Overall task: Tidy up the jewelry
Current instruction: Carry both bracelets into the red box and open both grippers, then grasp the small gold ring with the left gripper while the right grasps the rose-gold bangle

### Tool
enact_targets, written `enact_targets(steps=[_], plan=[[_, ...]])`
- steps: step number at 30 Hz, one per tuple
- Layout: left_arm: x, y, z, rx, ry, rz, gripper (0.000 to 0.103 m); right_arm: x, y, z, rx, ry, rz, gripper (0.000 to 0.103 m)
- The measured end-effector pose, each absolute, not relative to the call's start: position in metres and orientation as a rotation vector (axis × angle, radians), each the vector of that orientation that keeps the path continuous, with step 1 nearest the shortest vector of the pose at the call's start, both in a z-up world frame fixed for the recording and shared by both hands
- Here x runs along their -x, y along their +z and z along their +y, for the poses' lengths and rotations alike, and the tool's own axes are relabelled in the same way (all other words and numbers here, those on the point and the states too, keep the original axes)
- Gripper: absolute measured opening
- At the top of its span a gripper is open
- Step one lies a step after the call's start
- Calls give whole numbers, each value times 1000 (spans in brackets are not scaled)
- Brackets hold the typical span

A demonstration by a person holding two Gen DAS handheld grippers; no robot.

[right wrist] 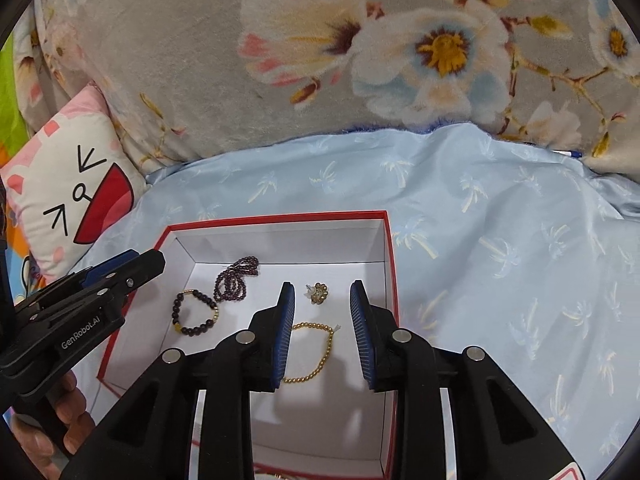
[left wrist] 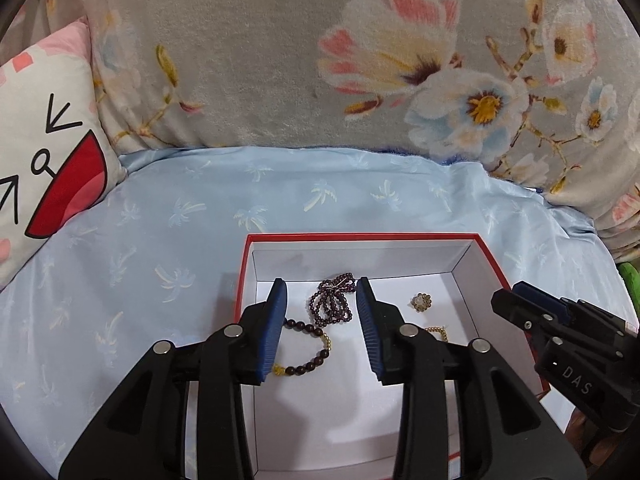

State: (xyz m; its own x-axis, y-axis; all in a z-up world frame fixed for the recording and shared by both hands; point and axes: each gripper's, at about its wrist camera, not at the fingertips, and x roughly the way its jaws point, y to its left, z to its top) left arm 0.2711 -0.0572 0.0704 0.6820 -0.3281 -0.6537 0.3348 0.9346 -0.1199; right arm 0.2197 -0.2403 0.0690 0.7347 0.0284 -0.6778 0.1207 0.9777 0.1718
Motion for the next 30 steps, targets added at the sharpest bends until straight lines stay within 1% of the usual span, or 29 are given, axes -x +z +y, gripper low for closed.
enact_targets(steps=[11,16,22,24,30], plan=[[-227,105,-18,46,-335,691,35,-155,101,-242,-228,-42,673,29],[-197,111,-3,44,-323,687,35,-119,107,-242,-229,-51,664,30],[-161,97,9,40,-317,723,38,-77,98,-240,-246,-54,684,30],[-150,89,11,39,-320,740,41,-63,92,-238,-248,-56,697,30],[-121,62,13,35,-320,797,41,-31,71,-234,-252,-64,736,30]])
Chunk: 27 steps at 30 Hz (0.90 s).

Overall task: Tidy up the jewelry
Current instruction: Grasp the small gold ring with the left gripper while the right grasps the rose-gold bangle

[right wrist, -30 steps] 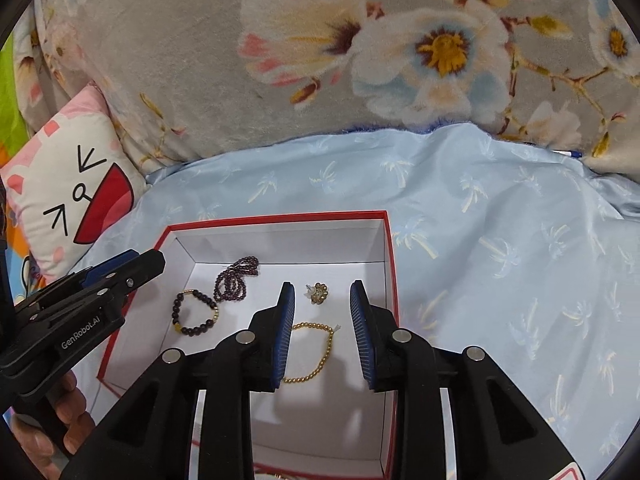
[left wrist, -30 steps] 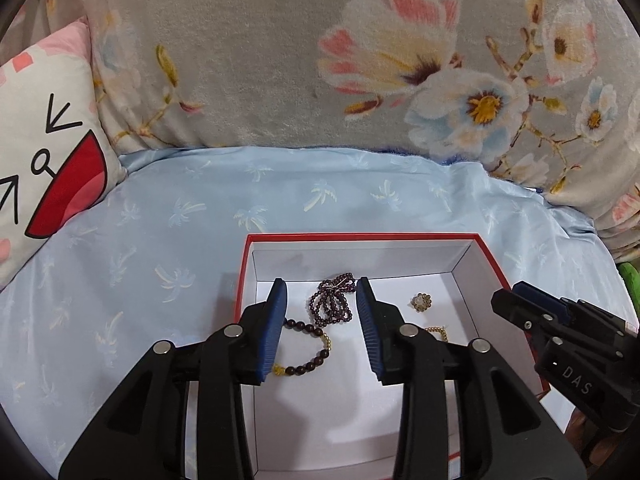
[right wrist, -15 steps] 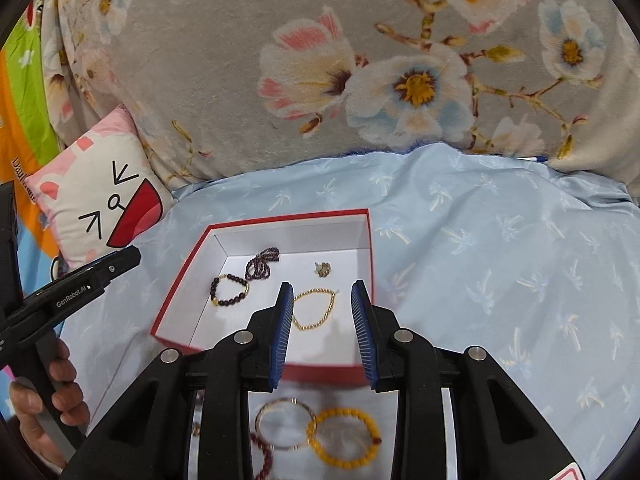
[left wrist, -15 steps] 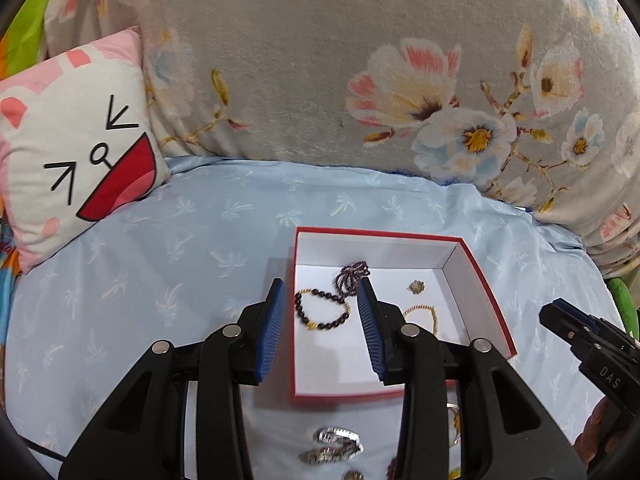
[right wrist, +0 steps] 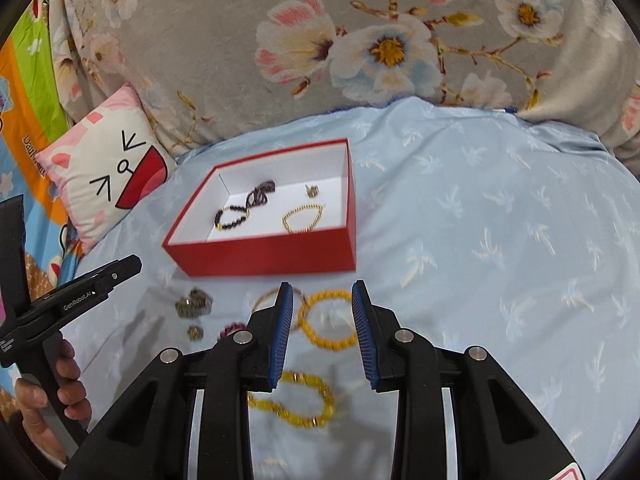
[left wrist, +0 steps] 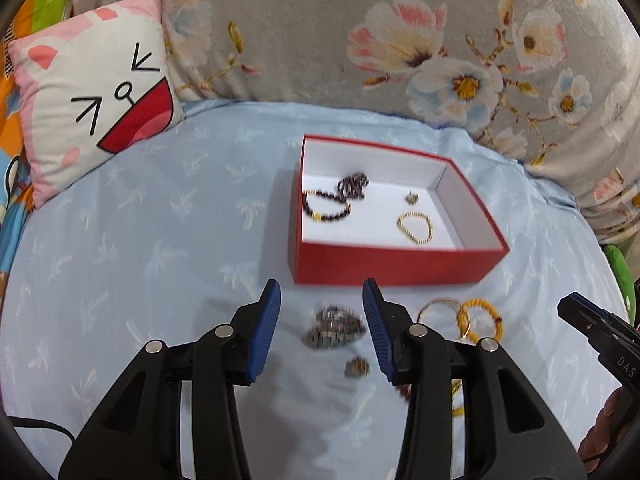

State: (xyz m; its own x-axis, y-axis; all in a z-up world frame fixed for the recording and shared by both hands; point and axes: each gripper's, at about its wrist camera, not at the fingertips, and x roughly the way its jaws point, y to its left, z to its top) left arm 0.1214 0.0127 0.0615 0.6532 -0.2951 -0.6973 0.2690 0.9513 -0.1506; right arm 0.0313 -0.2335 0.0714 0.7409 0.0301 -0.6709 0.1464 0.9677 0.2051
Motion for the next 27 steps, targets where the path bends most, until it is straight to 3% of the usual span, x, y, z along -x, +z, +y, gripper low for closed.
enact_targets(steps=[12,22,27], plan=[[-96,-2,-16,-36,-349,884,41,1,35,-230,-287,-59,816,30],[-104,-11,-24,-42,-336,881,39,-7,27,-223,-286,-35,834,30],[-105,-12,-24,-41,-339,877,23,-16,21,-223,-275,-39,846,30]])
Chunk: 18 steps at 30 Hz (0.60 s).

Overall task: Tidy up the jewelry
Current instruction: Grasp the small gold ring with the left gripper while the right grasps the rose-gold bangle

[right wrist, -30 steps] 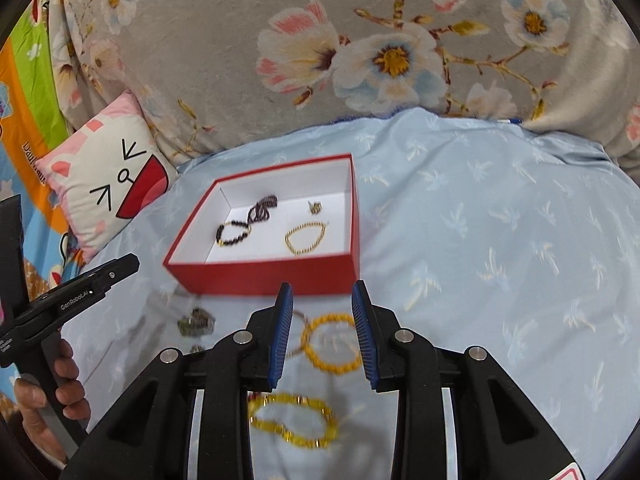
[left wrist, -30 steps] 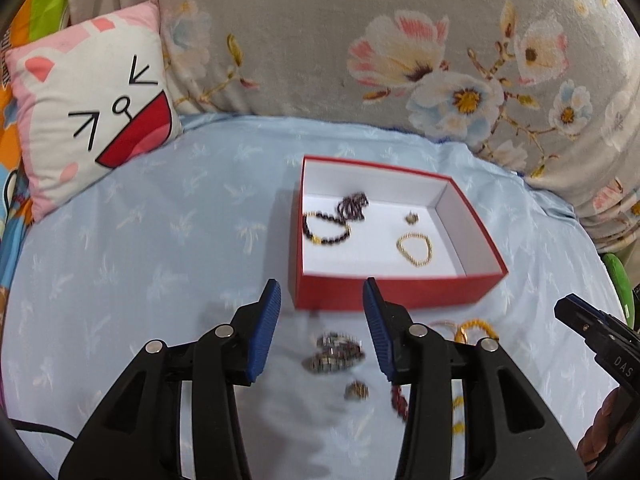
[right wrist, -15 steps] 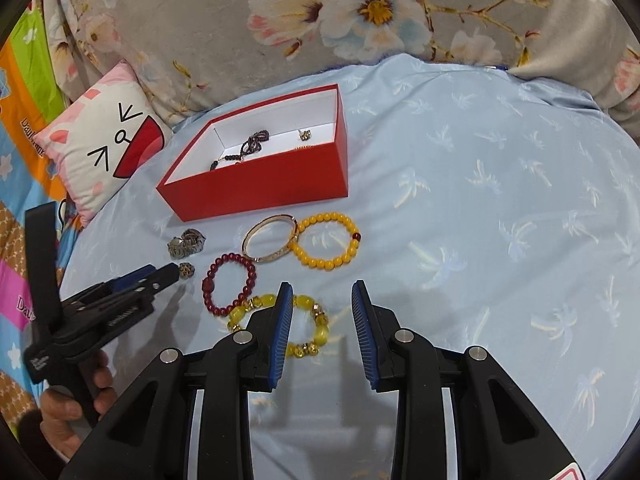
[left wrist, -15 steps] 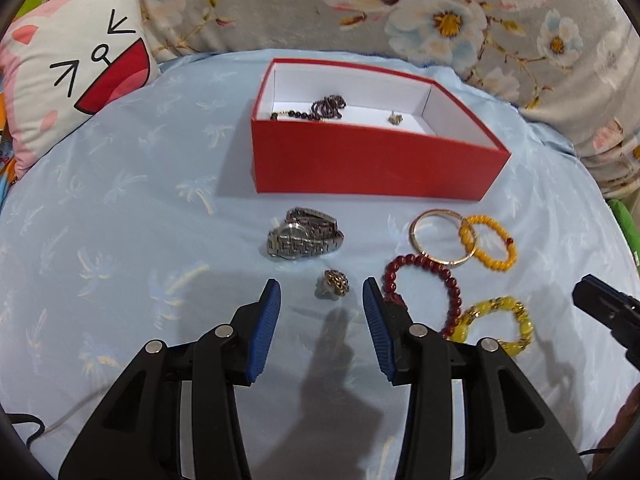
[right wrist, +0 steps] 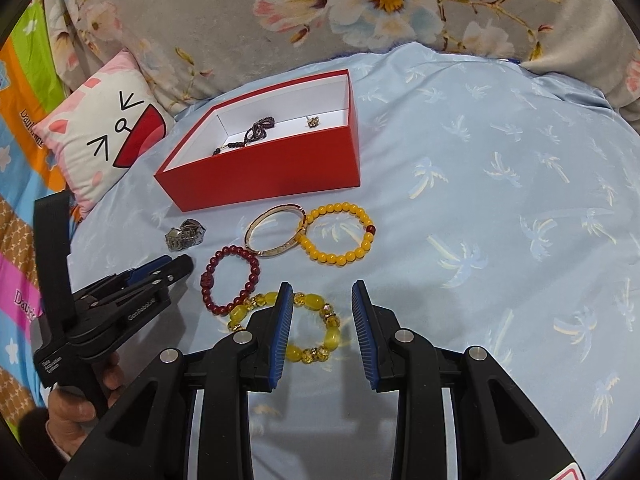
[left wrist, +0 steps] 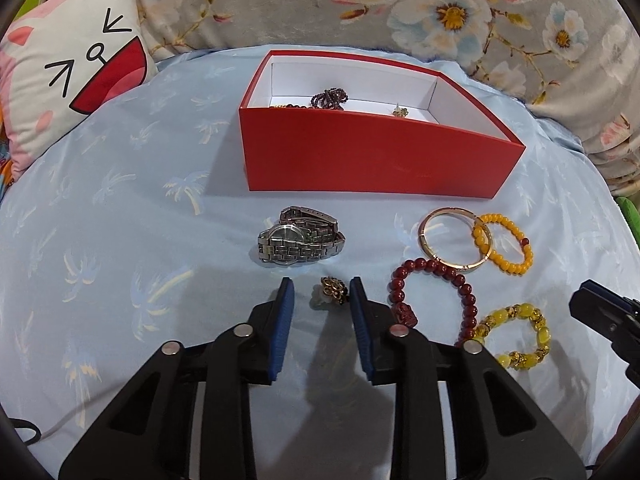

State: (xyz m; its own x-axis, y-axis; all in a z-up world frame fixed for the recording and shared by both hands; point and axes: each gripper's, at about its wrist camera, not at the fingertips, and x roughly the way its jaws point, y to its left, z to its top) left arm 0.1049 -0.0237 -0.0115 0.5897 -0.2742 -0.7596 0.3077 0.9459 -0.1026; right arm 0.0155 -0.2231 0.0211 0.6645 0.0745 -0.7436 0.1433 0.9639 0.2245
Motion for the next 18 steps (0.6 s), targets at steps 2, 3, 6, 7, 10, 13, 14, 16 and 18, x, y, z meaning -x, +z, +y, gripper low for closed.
enact_targets(steps=[2,3,6,7,10,13,14,16,18], plan=[[-105,-12,-23,-41,-336,876,18,-21,19,-225,-272,-46,849,30],[-105,-12,-23,-40,-337,876,18,-24,18,-226,-271,-48,849,30],[-105,-12,-23,-41,-336,874,18,-34,17,-229,-270,-54,850,30],[-106,-12,-23,-40,-337,874,18,-38,17,-229,-268,-55,851,30],[-106,-12,-22,-30,-338,873,18,-49,16,-227,-267,-44,851,30],[-106,-12,-19,-13,-334,874,18,-63,14,-223,-265,-30,856,31],[-106,-12,-18,-8,-331,875,18,-68,12,-220,-262,-24,862,30],[-107,-12,-17,-1,-331,877,18,-77,8,-216,-252,-18,875,30],[-106,-12,-17,1,-331,877,18,-86,4,-212,-246,-10,886,27]])
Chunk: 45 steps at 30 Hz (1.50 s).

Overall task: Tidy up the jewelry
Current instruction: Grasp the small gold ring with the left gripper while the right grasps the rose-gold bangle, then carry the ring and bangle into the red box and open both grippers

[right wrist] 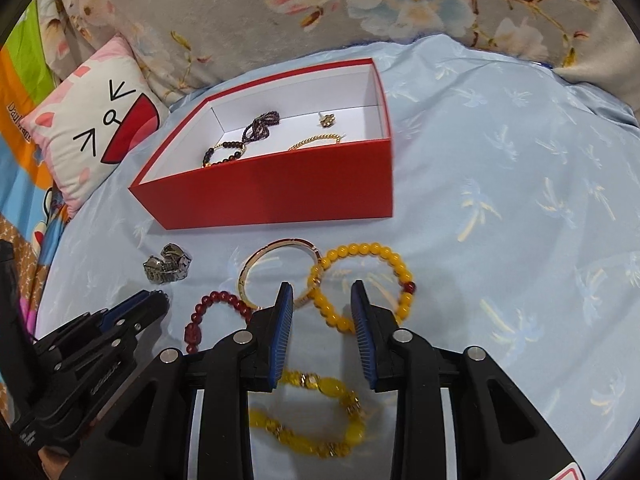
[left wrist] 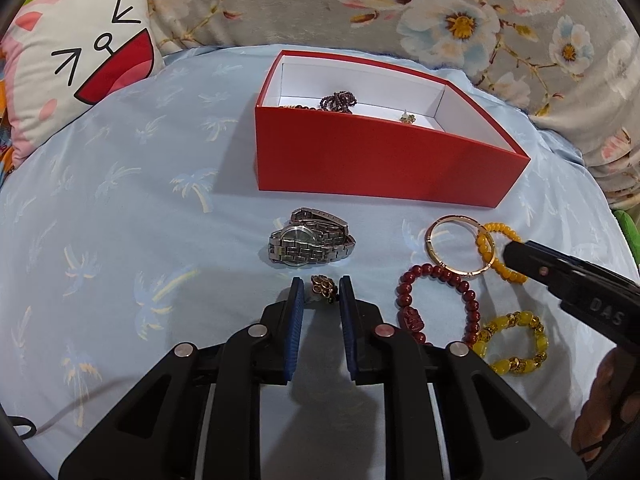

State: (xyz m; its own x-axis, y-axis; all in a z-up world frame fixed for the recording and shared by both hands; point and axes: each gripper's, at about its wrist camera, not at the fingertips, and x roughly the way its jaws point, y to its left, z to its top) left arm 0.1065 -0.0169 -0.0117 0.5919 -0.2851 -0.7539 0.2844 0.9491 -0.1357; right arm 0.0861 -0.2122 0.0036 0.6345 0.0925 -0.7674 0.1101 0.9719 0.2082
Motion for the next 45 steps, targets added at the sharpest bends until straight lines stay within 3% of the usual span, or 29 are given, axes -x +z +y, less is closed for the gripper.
enact_targets(steps=[3,5,10,17,25,32,39,45], plan=[[-107,-12,-17,7,-333,878,18,-95,-2,-209,-242,-6,897,25],[-107,-12,-17,10,-335,878,18,-99,-5,-207,-235,-5,906,17],[-108,-12,-16,10,-336,878,18,-103,-7,-205,-222,-13,906,9],[-108,-12,-16,13,-337,879,18,-100,-3,-212,-254,-24,892,4],[-102,1,-12,33,-350,856,17,-85,26,-220,-262,-17,828,4],[-106,51,-12,55,-414,788,17,-82,68,-228,-281,4,745,4],[-148,106,-27,54,-446,694,17,-122,107,-243,-292,8,683,4],[-200,100,-51,23,-436,721,17,-171,95,-240,-267,0,732,4]])
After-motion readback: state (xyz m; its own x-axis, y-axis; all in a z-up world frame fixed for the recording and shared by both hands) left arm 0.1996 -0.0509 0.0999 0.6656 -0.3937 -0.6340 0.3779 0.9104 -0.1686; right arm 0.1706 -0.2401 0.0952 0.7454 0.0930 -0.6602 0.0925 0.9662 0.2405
